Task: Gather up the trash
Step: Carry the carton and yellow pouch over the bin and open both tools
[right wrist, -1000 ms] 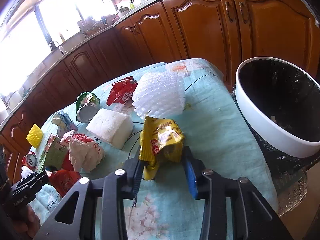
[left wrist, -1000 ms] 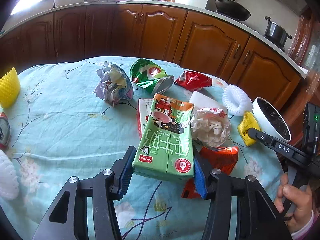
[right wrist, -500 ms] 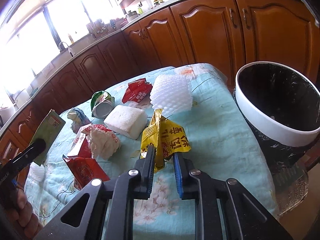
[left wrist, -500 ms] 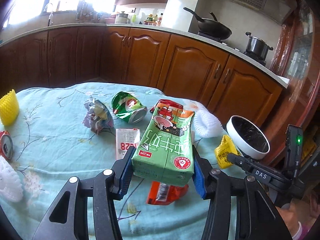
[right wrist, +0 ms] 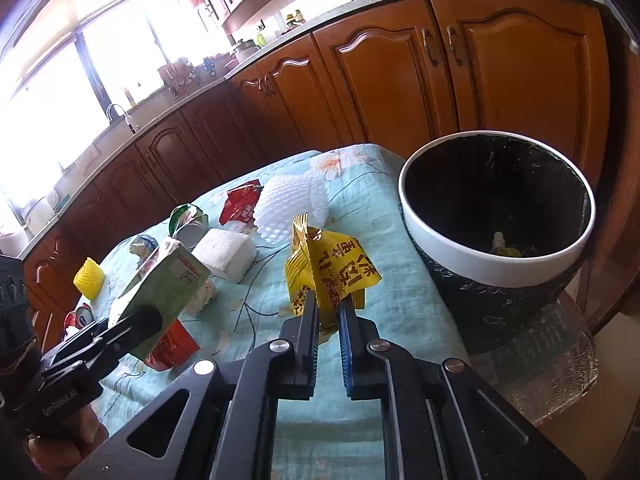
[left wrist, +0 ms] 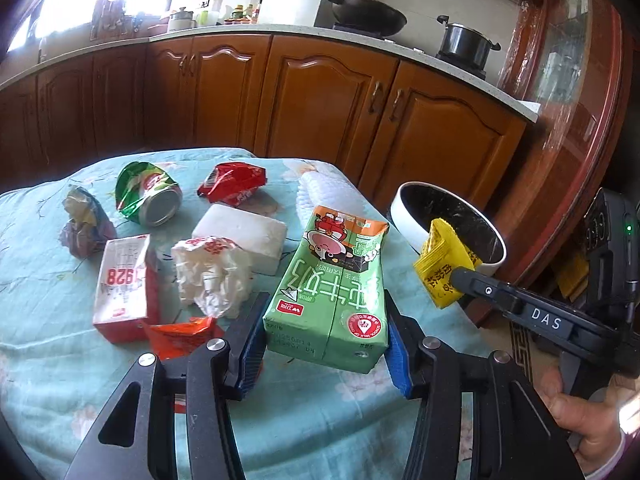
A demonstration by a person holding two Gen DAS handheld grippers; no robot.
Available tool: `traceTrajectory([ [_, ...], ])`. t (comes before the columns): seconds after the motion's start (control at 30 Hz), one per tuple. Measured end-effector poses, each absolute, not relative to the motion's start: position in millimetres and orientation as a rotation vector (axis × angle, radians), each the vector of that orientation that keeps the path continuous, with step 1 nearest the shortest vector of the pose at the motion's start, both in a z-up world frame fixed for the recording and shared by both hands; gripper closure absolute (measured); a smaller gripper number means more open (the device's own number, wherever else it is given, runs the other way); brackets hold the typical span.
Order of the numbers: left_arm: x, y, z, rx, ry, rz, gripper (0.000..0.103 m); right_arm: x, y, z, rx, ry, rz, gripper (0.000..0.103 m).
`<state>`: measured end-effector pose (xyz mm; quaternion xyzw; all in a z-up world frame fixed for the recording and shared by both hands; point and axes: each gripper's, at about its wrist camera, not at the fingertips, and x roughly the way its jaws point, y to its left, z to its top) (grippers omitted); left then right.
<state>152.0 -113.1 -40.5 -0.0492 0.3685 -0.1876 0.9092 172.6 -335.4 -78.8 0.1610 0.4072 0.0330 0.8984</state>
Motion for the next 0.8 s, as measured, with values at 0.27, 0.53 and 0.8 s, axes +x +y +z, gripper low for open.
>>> traceTrajectory([
  [0.27, 177.1, -156.2, -47.3, -0.052, 0.768, -0.432, 0.053, 160.5, -375.0, -70.9, 0.353, 0.821, 0.004, 0.094],
  [0.53, 203.6, -193.5, -57.0, -0.025, 0.786, -0.472, 0.053, 161.1, -411.5, -67.5, 0.375, 0.803, -0.059, 0.094],
  [0.8, 227.3, -226.7, -55.1, 0.004, 0.774, -0.503, 0.053, 173.8, -439.3, -66.7, 0.37, 0.807, -0.105, 0.094],
])
